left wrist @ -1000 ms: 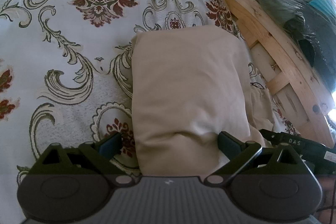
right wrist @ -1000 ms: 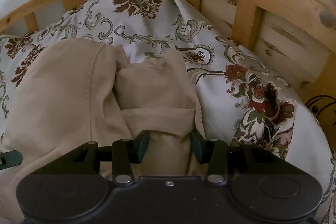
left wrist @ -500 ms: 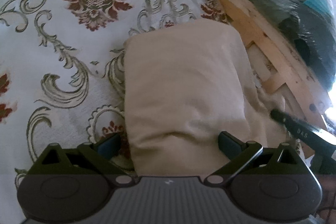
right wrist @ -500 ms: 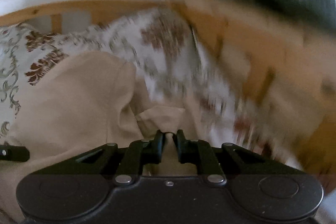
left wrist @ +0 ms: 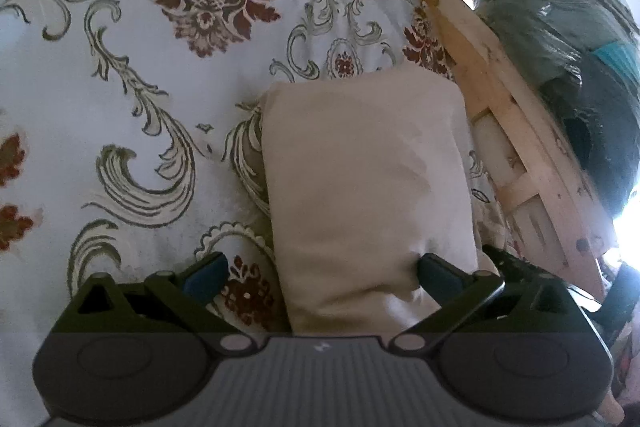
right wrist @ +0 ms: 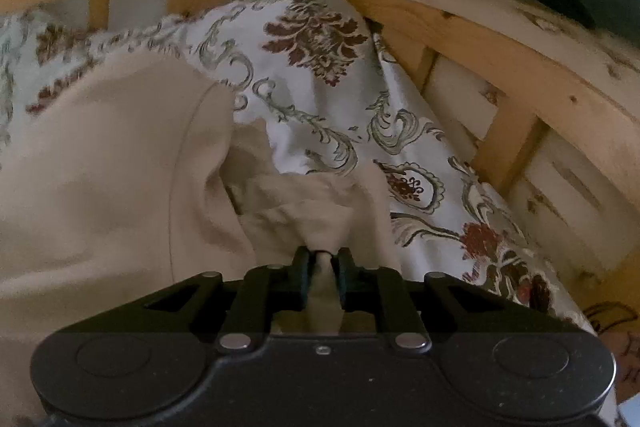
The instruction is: Fold large clothes
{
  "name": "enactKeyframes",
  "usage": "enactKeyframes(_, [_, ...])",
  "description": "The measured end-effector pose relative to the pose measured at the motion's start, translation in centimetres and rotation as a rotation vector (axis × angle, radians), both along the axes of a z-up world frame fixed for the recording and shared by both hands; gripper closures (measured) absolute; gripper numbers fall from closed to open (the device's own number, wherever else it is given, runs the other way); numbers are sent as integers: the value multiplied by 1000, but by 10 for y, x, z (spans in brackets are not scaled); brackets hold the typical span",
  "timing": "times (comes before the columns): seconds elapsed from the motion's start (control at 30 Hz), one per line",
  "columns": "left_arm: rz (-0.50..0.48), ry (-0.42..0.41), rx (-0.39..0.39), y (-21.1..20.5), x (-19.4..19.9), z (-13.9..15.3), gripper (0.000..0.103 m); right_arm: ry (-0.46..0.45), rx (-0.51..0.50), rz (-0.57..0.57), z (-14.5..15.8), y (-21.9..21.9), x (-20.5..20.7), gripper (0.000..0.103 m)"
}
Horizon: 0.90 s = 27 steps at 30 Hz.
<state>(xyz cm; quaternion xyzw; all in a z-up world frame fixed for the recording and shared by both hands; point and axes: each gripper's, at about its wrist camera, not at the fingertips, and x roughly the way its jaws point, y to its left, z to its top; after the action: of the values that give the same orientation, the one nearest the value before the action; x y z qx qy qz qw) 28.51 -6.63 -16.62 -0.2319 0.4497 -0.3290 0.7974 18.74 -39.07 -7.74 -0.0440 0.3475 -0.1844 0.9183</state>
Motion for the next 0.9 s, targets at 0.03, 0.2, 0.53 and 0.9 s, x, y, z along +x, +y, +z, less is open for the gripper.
enactKeyframes(0.03, [-7, -3, -3, -1, 1, -2, 0, -10, 21, -6, 2, -2, -2, 86])
enactKeyframes(0.2, [-42, -28, 24, -13, 4, -3, 0, -89, 73, -11, 23, -2, -19, 76])
enactKeyframes(0.53, [-98, -37, 72, -27, 10, -1, 0, -141, 389, -165, 17, -51, -18, 39])
enactKeyframes(0.9, [-131, 16, 124, -39, 17, 9, 0, 41, 149, -36, 6, -6, -4, 58])
